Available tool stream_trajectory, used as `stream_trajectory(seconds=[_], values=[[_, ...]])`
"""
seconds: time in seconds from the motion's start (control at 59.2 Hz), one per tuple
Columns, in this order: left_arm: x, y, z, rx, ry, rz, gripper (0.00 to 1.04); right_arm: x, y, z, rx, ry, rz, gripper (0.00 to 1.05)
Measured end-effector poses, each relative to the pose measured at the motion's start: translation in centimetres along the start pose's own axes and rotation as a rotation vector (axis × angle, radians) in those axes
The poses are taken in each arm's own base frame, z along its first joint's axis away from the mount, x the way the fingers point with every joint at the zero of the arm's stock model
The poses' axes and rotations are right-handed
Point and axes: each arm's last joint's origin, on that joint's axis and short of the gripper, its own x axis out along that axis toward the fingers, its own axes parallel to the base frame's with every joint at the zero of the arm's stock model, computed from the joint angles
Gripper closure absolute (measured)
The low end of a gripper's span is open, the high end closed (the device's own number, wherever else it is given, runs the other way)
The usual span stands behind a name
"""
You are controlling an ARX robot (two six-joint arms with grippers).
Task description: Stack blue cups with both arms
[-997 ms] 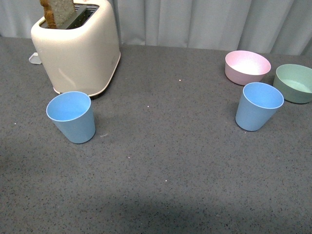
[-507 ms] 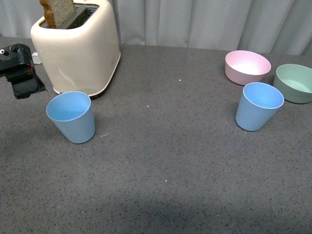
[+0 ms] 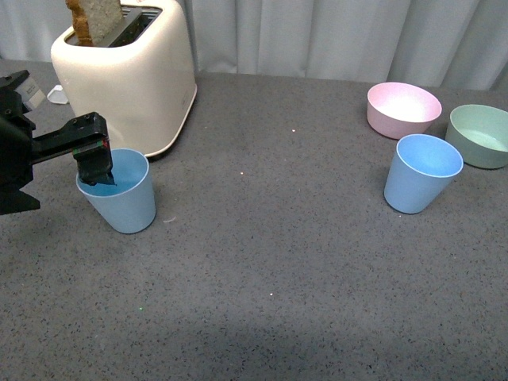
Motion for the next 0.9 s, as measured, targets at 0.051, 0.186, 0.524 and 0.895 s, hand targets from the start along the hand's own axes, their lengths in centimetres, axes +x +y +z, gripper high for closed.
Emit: stream_trajectory(seconds=[0.051,0.186,0.524,0.895], values=[[0.2,-0.1,0.1,0.0,0.006,0.005,0.07,0.0,0.0,0.0,0.0,0.0,0.0,0.1],[0.6,-0.2,0.6,-0.014,0.022,0.02,0.25,0.0,0.0,0.0,0.0,0.0,0.0,0.1],[0.6,-1.0,0.7,-0.013,0.047,0.013,0.9,0.0,0.0,0.0,0.0,0.0,0.0,0.1],[-0.5,-5.1,0.4,0.057,0.041,-0.035,1.01,0.0,0.0,0.0,0.0,0.0,0.0,0.1]])
